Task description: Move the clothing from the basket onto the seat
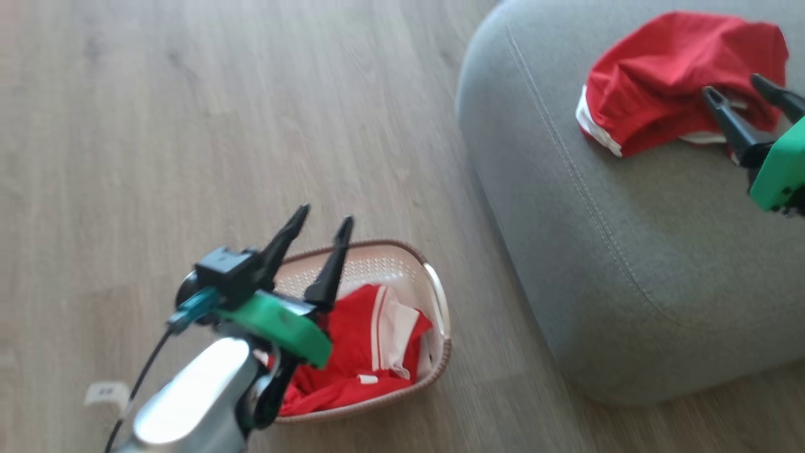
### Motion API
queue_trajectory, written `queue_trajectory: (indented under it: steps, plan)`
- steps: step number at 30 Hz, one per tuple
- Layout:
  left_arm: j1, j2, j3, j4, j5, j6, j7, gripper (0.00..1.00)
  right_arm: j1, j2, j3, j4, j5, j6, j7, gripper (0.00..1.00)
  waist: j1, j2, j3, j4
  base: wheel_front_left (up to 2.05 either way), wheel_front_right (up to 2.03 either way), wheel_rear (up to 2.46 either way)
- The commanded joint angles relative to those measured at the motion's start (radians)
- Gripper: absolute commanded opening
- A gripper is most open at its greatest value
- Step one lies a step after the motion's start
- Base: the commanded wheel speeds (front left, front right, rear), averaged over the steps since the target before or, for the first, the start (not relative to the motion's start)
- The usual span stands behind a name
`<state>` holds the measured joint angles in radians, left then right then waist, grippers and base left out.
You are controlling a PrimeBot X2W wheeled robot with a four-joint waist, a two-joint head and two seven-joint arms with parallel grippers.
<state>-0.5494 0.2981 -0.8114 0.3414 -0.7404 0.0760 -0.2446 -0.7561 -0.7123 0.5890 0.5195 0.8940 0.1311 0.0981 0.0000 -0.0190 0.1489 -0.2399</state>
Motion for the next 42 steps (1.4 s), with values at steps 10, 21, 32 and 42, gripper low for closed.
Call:
queue_trajectory:
  steps: [10, 21, 32, 42]
  plan:
    - [0.161, 0.075, 0.21, -0.127, -0.035, 0.094, -0.017, 1.0, 0.155, -0.04, -0.021, -0.149, -0.001, 0.0, -0.188, 1.0, 0.0, -0.0001, -0.124, 0.163, 0.0, 0.0, 0.0]
    - [0.359, 0.06, 0.431, -0.218, 0.039, 0.128, -0.017, 1.0, 0.366, 0.075, -0.195, -0.211, -0.11, 0.0, -0.336, 1.0, 0.0, -0.0001, -0.167, 0.262, 0.0, 0.0, 0.0]
    - [0.505, -0.018, 0.61, -0.31, 0.153, 0.099, -0.017, 1.0, 0.605, 0.254, -0.413, -0.34, -0.222, 0.0, -0.359, 1.0, 0.0, -0.0001, -0.183, 0.289, 0.0, 0.0, 0.0]
    - [0.646, -0.118, 0.741, -0.33, 0.321, 0.019, -0.017, 1.0, 0.78, 0.412, -0.531, -0.508, -0.397, 0.0, -0.36, 1.0, 0.0, -0.0001, -0.192, 0.284, 0.0, 0.0, 0.0]
